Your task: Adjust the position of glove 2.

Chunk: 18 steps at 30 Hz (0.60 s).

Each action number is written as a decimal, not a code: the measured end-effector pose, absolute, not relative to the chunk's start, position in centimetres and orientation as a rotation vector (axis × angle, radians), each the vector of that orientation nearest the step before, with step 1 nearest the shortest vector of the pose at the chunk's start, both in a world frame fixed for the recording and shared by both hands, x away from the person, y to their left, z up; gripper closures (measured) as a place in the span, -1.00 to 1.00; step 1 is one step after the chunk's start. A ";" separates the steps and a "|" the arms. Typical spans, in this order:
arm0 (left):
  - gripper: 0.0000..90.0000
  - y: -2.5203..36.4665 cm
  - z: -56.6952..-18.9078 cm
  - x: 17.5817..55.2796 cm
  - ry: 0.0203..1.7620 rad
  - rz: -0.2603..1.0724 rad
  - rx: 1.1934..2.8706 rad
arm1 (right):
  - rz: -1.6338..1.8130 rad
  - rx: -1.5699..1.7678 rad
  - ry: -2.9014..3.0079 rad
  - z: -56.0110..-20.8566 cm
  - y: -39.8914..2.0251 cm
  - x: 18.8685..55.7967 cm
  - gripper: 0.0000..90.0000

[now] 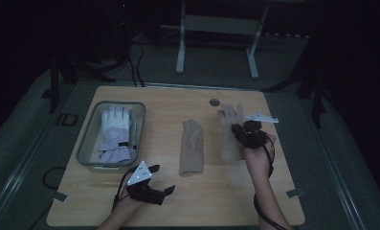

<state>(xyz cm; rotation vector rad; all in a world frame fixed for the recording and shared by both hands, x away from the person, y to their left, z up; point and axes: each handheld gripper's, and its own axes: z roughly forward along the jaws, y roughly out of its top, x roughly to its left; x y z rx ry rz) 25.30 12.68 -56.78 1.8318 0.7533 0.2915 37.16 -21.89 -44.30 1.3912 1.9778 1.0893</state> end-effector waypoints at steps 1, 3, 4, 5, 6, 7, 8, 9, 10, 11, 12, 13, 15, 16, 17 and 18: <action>-0.93 12.7 -56.8 25.3 0.752 0.292 1.830 | 1.105 1.385 1.985 -44.2 -21.3 37.2 0.85; -0.93 12.7 -56.8 25.3 0.748 0.296 1.833 | 1.106 1.367 1.996 -44.1 -20.1 37.3 0.85; -0.93 12.7 -56.8 25.3 0.746 0.296 1.835 | 1.108 1.359 2.006 -44.1 -19.5 37.4 0.85; -0.93 12.7 -56.8 25.2 0.744 0.298 1.836 | 1.114 1.358 2.016 -44.2 -18.9 37.4 0.85; -0.93 12.6 -56.8 25.2 0.742 0.297 1.837 | 1.111 1.349 2.024 -44.2 -18.3 37.5 0.85; -0.93 12.6 -56.8 25.2 0.738 0.299 1.839 | 1.118 1.351 2.026 -44.2 -17.8 37.5 0.85; -0.93 12.6 -56.8 25.1 0.737 0.301 1.842 | 1.122 1.350 2.036 -44.3 -17.2 37.6 0.85; -0.93 12.6 -56.8 25.1 0.736 0.301 1.843 | 1.126 1.354 2.040 -44.4 -16.7 37.6 0.85; -0.93 12.7 -56.8 25.2 0.735 0.302 1.842 | 1.143 1.355 2.042 -44.5 -16.2 37.6 0.85; -0.93 12.7 -56.8 25.2 0.736 0.302 1.842 | 1.149 1.356 2.045 -44.6 -15.7 37.6 0.85; -0.93 12.7 -56.7 25.1 0.736 0.301 1.840 | 1.146 1.356 2.049 -44.8 -15.2 37.6 0.85; -0.93 12.7 -56.7 25.1 0.736 0.300 1.837 | 1.156 1.360 2.052 -45.0 -14.7 37.7 0.85; -0.93 12.7 -56.7 25.1 0.736 0.301 1.836 | 1.165 1.368 2.053 -45.4 -13.9 37.7 0.85; -0.93 12.7 -56.7 25.1 0.735 0.298 1.835 | 1.158 1.374 2.056 -45.6 -13.5 37.8 0.84; -0.93 12.7 -56.7 25.1 0.735 0.298 1.834 | 1.157 1.381 2.059 -45.9 -13.1 37.9 0.85; -0.93 12.7 -56.7 25.1 0.734 0.299 1.835 | 1.158 1.392 2.056 -46.1 -12.8 38.0 0.84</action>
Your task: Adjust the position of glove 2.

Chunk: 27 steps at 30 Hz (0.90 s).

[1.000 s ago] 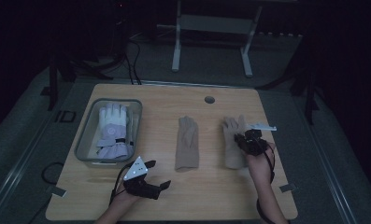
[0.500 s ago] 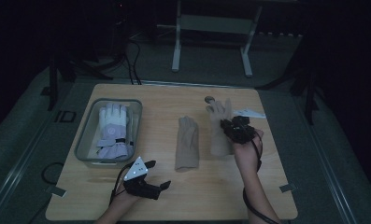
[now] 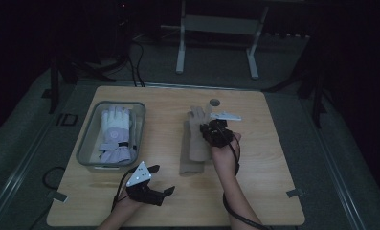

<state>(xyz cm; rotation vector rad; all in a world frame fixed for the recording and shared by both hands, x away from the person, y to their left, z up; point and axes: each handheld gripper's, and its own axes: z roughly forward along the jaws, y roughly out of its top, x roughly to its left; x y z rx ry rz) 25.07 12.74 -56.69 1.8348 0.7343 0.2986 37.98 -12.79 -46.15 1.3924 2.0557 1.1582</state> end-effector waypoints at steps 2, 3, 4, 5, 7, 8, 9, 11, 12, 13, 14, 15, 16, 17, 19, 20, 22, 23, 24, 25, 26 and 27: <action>-0.93 12.7 -56.7 25.1 0.734 0.299 1.834 | 1.153 1.405 2.055 -46.7 -12.2 38.1 0.84; -0.93 12.7 -56.7 25.1 0.734 0.297 1.835 | 1.146 1.410 2.055 -47.1 -11.9 38.2 0.84; -0.93 12.8 -56.7 25.1 0.733 0.297 1.835 | 1.138 1.412 2.061 -47.5 -11.6 38.2 0.84; -0.93 12.8 -56.7 25.1 0.733 0.297 1.835 | 1.139 1.416 2.075 -47.9 -11.4 38.3 0.84; -0.93 12.8 -56.7 25.1 0.732 0.294 1.836 | 1.121 1.422 2.082 -48.7 -11.1 38.3 0.84; -0.93 12.8 -56.7 25.1 0.732 0.293 1.835 | 1.123 1.436 2.092 -49.1 -11.1 38.4 0.84; -0.93 12.8 -56.7 25.1 0.731 0.292 1.836 | 1.122 1.447 2.099 -49.6 -11.0 38.5 0.84; -0.93 12.8 -56.7 25.1 0.731 0.292 1.836 | 1.104 1.461 2.107 -50.3 -10.9 38.6 0.83; -0.93 12.8 -56.7 25.1 0.730 0.292 1.837 | 1.098 1.470 2.113 -50.7 -10.7 38.7 0.83; -0.93 12.8 -56.7 25.1 0.730 0.294 1.837 | 1.084 1.472 2.115 -51.0 -10.6 38.7 0.83; -0.93 12.8 -56.7 25.1 0.730 0.293 1.835 | 1.080 1.482 2.123 -51.4 -10.6 38.8 0.82; -0.93 12.8 -56.7 25.1 0.730 0.292 1.835 | 1.080 1.497 2.131 -51.7 -10.6 38.8 0.81; -0.93 12.8 -56.7 25.1 0.730 0.292 1.835 | 1.080 1.497 2.131 -51.7 -10.6 38.8 0.81; -0.93 12.8 -56.7 25.1 0.730 0.293 1.837 | 1.076 1.501 2.128 -52.0 -10.5 38.8 0.81; -0.93 12.8 -56.7 25.0 0.726 0.298 1.835 | 1.058 1.517 2.154 -52.9 -10.4 38.8 0.77; -0.93 12.8 -56.7 25.0 0.722 0.302 1.835 | 1.058 1.517 2.157 -53.1 -10.4 38.8 0.74; -0.93 12.8 -56.7 25.0 0.722 0.303 1.836 | 1.053 1.524 2.165 -53.3 -10.3 38.8 0.73; -0.93 12.8 -56.7 25.0 0.722 0.303 1.836 | 1.050 1.522 2.165 -53.4 -10.4 38.9 0.73; -0.93 12.8 -56.6 25.0 0.725 0.295 1.834 | 1.039 1.520 2.173 -53.8 -10.3 38.9 0.67; -0.93 12.8 -56.6 25.0 0.726 0.294 1.836 | 1.033 1.524 2.180 -53.9 -10.3 38.9 0.65; -0.93 12.8 -56.6 25.0 0.726 0.294 1.836 | 1.034 1.521 2.184 -54.1 -10.3 39.0 0.61; -0.93 12.8 -56.6 25.0 0.724 0.291 1.836 | 1.027 1.519 2.194 -54.3 -10.3 39.0 0.58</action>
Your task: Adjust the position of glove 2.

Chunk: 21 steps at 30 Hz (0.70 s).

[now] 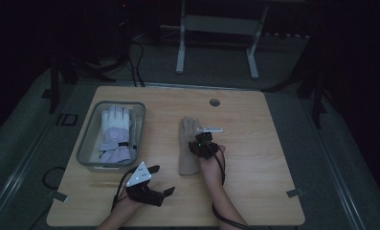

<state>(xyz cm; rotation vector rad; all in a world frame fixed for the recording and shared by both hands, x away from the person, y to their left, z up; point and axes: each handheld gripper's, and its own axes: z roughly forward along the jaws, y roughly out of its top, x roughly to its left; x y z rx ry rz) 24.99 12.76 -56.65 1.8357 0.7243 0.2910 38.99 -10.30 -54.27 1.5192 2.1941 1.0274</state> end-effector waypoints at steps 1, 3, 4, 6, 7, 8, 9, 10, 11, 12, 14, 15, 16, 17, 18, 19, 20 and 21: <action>-0.93 12.8 -56.6 25.0 0.724 0.291 1.836 | 1.027 1.519 2.194 -54.3 -10.3 39.0 0.58; -0.93 12.7 -56.6 25.0 0.722 0.295 1.838 | 1.035 1.513 2.209 -54.5 -10.4 38.9 0.45; -0.93 12.7 -56.6 25.0 0.725 0.295 1.838 | 1.043 1.507 2.216 -54.3 -10.5 38.9 0.37; -0.93 12.7 -56.6 25.0 0.724 0.298 1.839 | 1.038 1.493 2.239 -54.0 -10.6 38.8 0.29; -0.93 12.8 -56.6 25.0 0.723 0.302 1.840 | 1.037 1.465 2.247 -53.8 -10.8 38.8 0.23; -0.93 12.8 -56.6 25.0 0.722 0.303 1.839 | 1.043 1.436 2.259 -53.5 -10.9 38.8 0.13; -0.93 12.8 -56.6 25.1 0.724 0.298 1.836 | 1.051 1.419 2.275 -53.3 -11.1 38.7 0.05; -0.92 12.8 -56.6 25.1 0.727 0.296 1.831 | 1.062 1.410 2.276 -53.1 -11.4 38.7 -0.06; -0.92 12.9 -56.6 25.1 0.730 0.300 1.828 | 1.068 1.409 2.272 -52.9 -11.6 38.6 -0.15; -0.92 12.9 -56.5 25.1 0.730 0.304 1.828 | 1.089 1.392 2.270 -52.6 -11.9 38.5 -0.27; -0.92 12.9 -56.5 25.1 0.733 0.303 1.822 | 1.108 1.369 2.265 -52.4 -12.3 38.4 -0.50; -0.92 13.0 -56.4 25.1 0.736 0.306 1.820 | 1.120 1.360 2.287 -52.2 -12.5 38.4 -0.55; -0.91 13.0 -56.4 25.1 0.739 0.307 1.820 | 1.151 1.348 2.320 -52.1 -12.8 38.4 -0.55; -0.92 13.0 -56.3 25.1 0.740 0.307 1.818 | 1.172 1.345 2.341 -51.9 -13.2 38.3 -0.56; -0.92 12.9 -56.3 25.1 0.741 0.310 1.816 | 1.198 1.333 2.345 -51.7 -13.5 38.3 -0.62; -0.92 12.9 -56.3 25.2 0.742 0.308 1.821 | 1.236 1.337 2.346 -51.6 -13.9 38.2 -0.68; -0.92 12.9 -56.3 25.2 0.741 0.306 1.822 | 1.280 1.328 2.348 -51.4 -14.3 38.1 -0.70; -0.92 12.9 -56.4 25.2 0.740 0.310 1.824 | 1.310 1.310 2.343 -51.3 -14.7 38.0 -0.69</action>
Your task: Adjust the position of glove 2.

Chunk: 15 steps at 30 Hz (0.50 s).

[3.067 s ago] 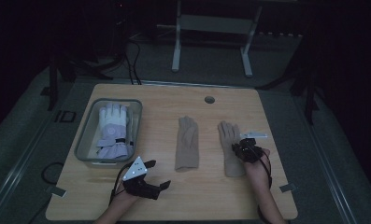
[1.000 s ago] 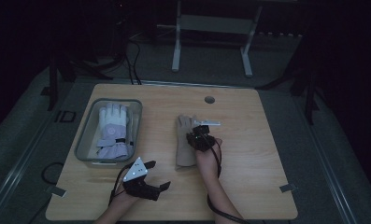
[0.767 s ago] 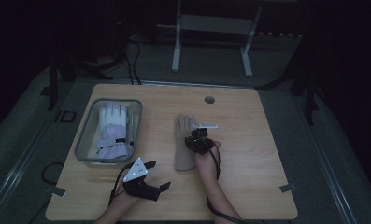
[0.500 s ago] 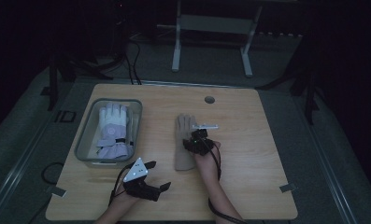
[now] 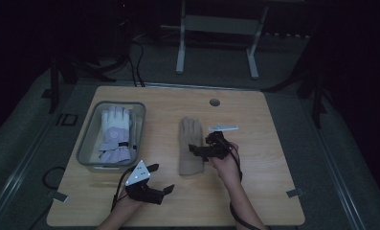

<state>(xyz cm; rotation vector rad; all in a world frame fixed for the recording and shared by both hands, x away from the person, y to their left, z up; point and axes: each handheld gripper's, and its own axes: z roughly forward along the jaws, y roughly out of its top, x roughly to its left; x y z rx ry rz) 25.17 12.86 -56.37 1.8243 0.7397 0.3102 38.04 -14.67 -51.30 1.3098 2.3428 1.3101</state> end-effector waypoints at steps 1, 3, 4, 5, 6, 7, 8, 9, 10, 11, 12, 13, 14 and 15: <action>-0.92 12.8 -56.4 25.2 0.739 0.313 1.824 | 1.315 1.283 2.343 -51.2 -14.9 38.0 -0.69; -0.92 12.8 -56.4 25.3 0.741 0.305 1.823 | 1.211 1.190 2.402 -51.1 -15.3 37.7 -0.70; -0.92 12.9 -56.5 25.4 0.744 0.301 1.819 | 1.165 1.154 2.405 -51.2 -15.3 37.4 -0.74; -0.92 12.9 -56.5 25.5 0.748 0.295 1.816 | 1.139 1.137 2.414 -51.3 -15.3 37.2 -0.76; -0.92 12.9 -56.5 25.5 0.755 0.291 1.814 | 1.127 1.143 2.411 -51.5 -15.3 37.0 -0.76; -0.92 12.8 -56.5 25.6 0.761 0.291 1.816 | 1.106 1.147 2.421 -51.6 -15.2 36.9 -0.76; -0.92 12.8 -56.4 25.7 0.767 0.293 1.809 | 1.104 1.133 2.443 -51.8 -15.3 36.8 -0.76; -0.92 12.8 -56.4 25.8 0.773 0.290 1.807 | 1.082 1.128 2.440 -52.0 -15.3 36.7 -0.74; -0.92 12.8 -56.3 25.9 0.787 0.290 1.809 | 1.069 1.129 2.441 -52.1 -15.2 36.7 -0.67; -0.92 12.8 -56.3 26.1 0.798 0.286 1.805 | 1.085 1.121 2.443 -52.1 -15.3 36.7 -0.50; -0.92 12.8 -56.1 26.2 0.803 0.278 1.797 | 1.114 1.119 2.436 -52.0 -15.5 36.7 -0.30; -0.91 12.7 -56.0 26.3 0.816 0.278 1.800 | 1.098 1.123 2.430 -52.0 -15.6 36.8 0.02; -0.91 12.6 -55.9 26.5 0.827 0.279 1.807 | 1.079 1.123 2.431 -51.9 -15.8 37.0 0.27; -0.91 12.5 -55.7 26.6 0.822 0.272 1.817 | 1.087 1.145 2.432 -51.8 -16.0 37.3 0.47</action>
